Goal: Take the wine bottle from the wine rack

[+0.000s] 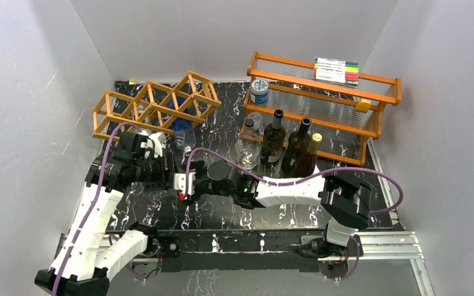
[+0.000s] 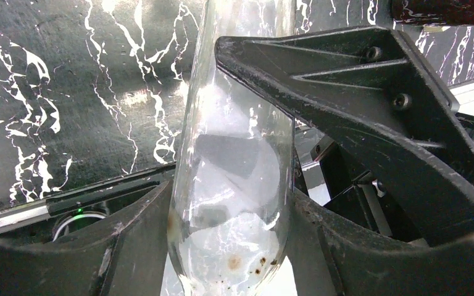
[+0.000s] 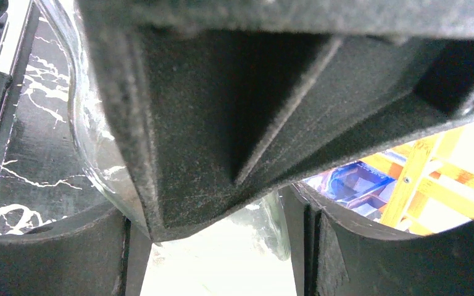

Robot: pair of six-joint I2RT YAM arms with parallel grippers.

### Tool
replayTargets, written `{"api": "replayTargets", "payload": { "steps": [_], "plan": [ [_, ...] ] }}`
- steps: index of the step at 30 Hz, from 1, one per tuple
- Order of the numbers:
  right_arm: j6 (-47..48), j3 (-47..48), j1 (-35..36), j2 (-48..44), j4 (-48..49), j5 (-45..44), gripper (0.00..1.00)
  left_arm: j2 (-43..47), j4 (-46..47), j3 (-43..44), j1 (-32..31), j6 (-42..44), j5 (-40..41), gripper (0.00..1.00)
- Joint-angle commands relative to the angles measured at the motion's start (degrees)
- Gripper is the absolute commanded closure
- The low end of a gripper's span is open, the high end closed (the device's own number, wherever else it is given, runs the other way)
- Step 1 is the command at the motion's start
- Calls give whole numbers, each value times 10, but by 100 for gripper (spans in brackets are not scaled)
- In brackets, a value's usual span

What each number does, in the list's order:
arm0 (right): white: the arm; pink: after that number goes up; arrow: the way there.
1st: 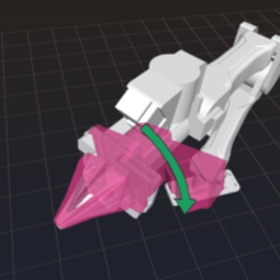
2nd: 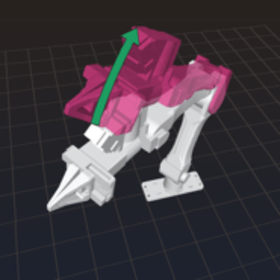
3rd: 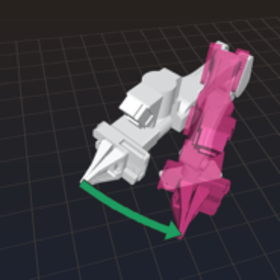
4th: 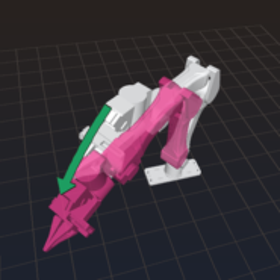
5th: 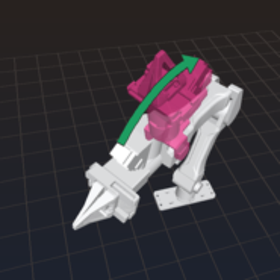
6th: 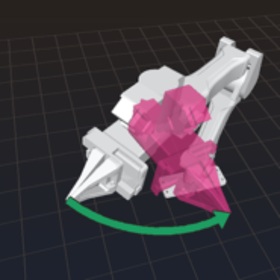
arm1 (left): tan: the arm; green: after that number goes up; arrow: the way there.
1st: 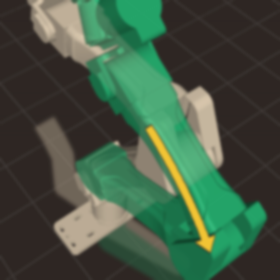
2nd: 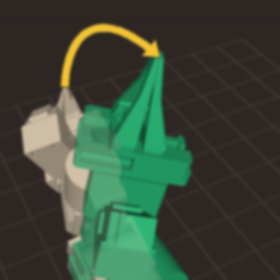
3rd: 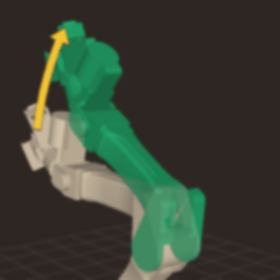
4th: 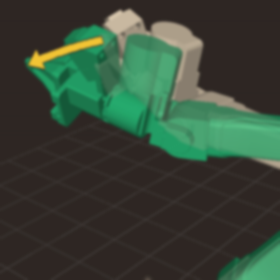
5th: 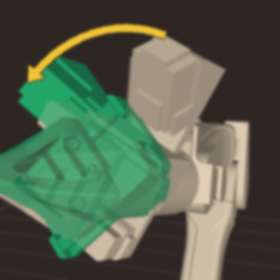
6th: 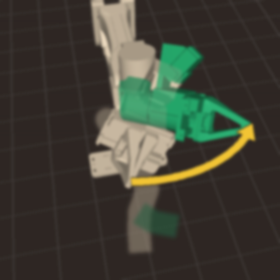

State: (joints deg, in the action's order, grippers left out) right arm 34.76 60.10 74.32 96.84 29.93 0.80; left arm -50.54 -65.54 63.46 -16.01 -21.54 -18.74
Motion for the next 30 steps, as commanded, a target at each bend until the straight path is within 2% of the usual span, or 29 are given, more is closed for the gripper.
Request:
{"api": "replayTargets", "payload": {
  "steps": [1,5,8,10,20,30],
  "plan": [
    [-19,-1,-3,-19,51,-14,66,2,13,25,-3,-25,-62,46],
    [-37,-31,-2,-48,46,-13,86,8,40,25,-3,-33,-76,19],
    [-53,-58,-2,-74,37,-14,96,5,50,26,-3,-33,-79,3],
    [-63,-74,-3,-90,29,-16,100,2,57,29,-4,-33,-77,2],
    [-174,-177,-7,-194,28,-106,100,-8,64,111,-4,-23,34,2],
    [-321,-286,-36,-343,33,-297,100,5,95,107,-3,-30,49,2]
  ]
}}
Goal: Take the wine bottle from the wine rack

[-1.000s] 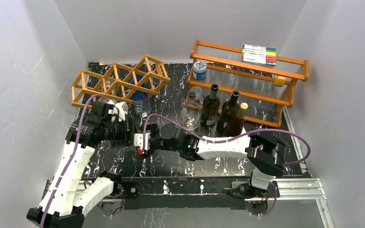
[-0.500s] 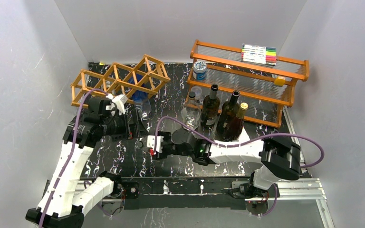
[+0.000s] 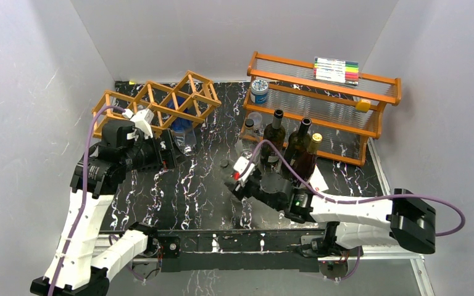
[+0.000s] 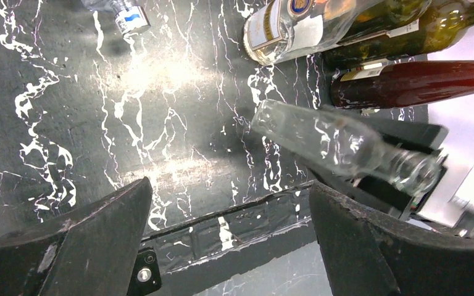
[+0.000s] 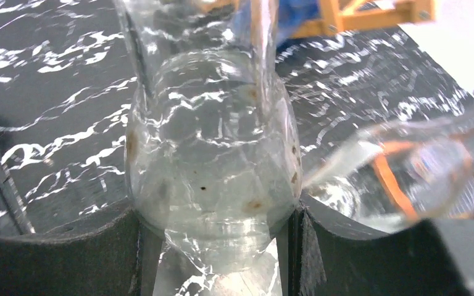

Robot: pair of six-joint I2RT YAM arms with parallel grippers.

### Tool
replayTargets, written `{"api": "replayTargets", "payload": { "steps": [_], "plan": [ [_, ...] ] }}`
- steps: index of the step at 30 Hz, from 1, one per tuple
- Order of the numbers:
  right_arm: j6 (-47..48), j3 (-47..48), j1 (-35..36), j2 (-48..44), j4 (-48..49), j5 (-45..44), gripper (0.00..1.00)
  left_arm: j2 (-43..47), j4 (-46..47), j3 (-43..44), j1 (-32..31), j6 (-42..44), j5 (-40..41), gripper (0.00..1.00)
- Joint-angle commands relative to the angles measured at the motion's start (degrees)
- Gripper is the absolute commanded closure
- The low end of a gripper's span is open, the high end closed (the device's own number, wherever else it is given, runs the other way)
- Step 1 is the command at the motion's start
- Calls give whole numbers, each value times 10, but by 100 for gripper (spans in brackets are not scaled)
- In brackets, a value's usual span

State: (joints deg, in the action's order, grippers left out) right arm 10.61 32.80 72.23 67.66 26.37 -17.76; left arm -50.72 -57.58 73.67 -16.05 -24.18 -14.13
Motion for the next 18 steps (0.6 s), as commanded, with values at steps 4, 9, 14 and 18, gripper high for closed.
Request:
{"api": "replayTargets", "payload": {
  "steps": [4,9,14,18],
  "plan": [
    [-118,-43,-34,-84,58,-184,100,9,19,-1,-3,-8,2,2],
    [-165,-64,-78,-112,37,-220,100,9,21,-7,-3,-10,1,2],
    [-192,-79,-106,-122,24,-240,100,5,27,-13,-3,-9,0,2],
    [-207,-104,-118,-133,27,-243,100,-2,35,-15,-3,-9,-2,2]
  ]
}}
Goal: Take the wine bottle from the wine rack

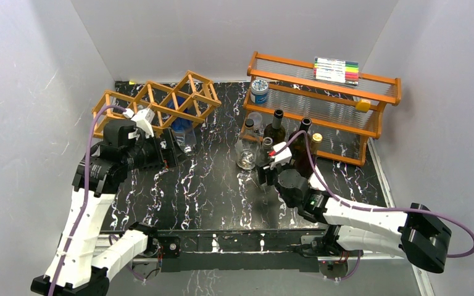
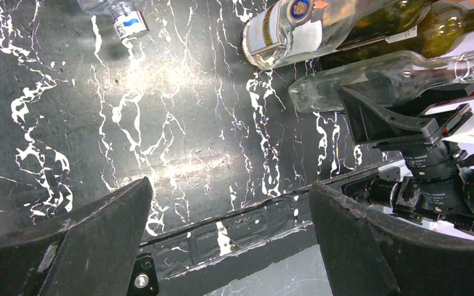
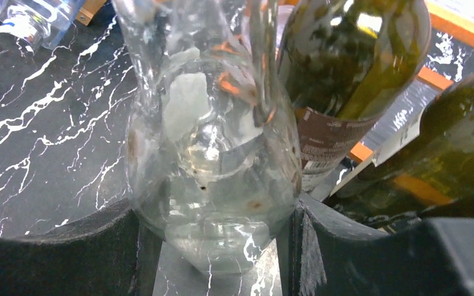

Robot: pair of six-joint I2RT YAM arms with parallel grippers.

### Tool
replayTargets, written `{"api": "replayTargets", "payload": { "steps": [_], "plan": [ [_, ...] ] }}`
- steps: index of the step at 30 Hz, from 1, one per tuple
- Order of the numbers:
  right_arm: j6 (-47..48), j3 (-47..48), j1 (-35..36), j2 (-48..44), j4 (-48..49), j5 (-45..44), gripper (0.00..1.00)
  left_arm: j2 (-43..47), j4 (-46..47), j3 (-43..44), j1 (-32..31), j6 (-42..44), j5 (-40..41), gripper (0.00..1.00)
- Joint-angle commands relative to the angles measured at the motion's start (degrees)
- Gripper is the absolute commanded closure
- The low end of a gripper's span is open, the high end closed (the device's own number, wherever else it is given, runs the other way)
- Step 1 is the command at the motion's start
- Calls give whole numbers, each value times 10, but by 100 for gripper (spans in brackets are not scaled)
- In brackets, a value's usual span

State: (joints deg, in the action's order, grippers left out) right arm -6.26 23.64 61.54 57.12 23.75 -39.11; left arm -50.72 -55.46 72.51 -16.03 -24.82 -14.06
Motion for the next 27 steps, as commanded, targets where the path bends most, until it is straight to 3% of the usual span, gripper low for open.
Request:
{"api": "replayTargets", "payload": {
  "steps": [1,7,11,18,24,27],
  "plan": [
    [-40,-17,-15,-29,55,-26,100,-4,15,-4,-3,-2,-4,2],
    [-49,-32,-23,-26,60,-29,100,-14,24,-7,-3,1,-10,2],
    [-53,-32,-24,-21,59,-32,92,-16,26,-10,-3,2,-9,2],
    [-44,-46,-24,-27,51,-2,67,-13,27,-13,-3,4,-9,2],
    [-36,-18,-24,-39,25,12,39,-8,26,-19,-3,5,-7,2],
    [-34,-7,-24,-45,15,23,32,-5,25,-20,-3,6,-6,2]
  ]
}}
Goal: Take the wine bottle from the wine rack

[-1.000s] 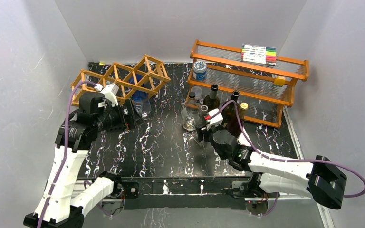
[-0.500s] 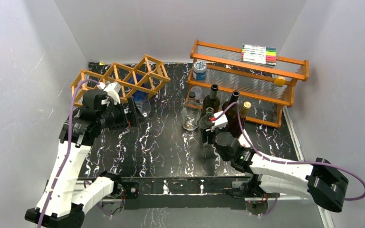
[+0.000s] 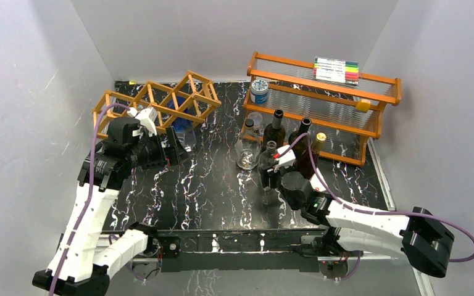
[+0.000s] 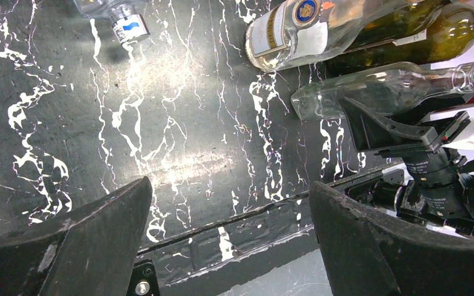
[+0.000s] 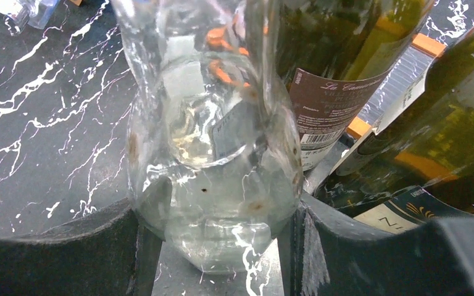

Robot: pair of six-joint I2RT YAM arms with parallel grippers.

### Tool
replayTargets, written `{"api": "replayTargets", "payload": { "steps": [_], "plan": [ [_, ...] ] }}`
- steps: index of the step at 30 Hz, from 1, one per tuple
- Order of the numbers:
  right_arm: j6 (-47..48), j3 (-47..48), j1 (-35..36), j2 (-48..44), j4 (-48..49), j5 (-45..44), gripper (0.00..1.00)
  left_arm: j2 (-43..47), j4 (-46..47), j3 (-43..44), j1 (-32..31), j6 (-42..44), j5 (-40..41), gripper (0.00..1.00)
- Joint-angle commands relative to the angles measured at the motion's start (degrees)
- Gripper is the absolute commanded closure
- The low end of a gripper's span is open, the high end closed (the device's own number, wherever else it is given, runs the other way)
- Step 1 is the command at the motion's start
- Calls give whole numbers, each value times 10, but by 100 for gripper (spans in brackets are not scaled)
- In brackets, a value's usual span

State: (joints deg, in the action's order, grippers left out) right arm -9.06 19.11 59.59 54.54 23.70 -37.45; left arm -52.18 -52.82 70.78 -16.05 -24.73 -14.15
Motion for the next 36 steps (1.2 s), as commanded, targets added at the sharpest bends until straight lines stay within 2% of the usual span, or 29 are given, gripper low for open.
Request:
{"api": "replayTargets", "payload": {
  "steps": [1,11,24,36],
  "plan": [
    [-5,43,-4,-21,13,9,30,10,-2,-4,-2,6,-4,2],
    [-1,92,-5,-22,-22,16,16,16,-7,-5,-3,9,-1,2],
    [28,183,1,-24,-86,47,3,28,-14,-17,-2,17,8,2],
    [64,307,6,-7,-147,61,2,57,-29,-40,-3,29,26,2]
  ]
}}
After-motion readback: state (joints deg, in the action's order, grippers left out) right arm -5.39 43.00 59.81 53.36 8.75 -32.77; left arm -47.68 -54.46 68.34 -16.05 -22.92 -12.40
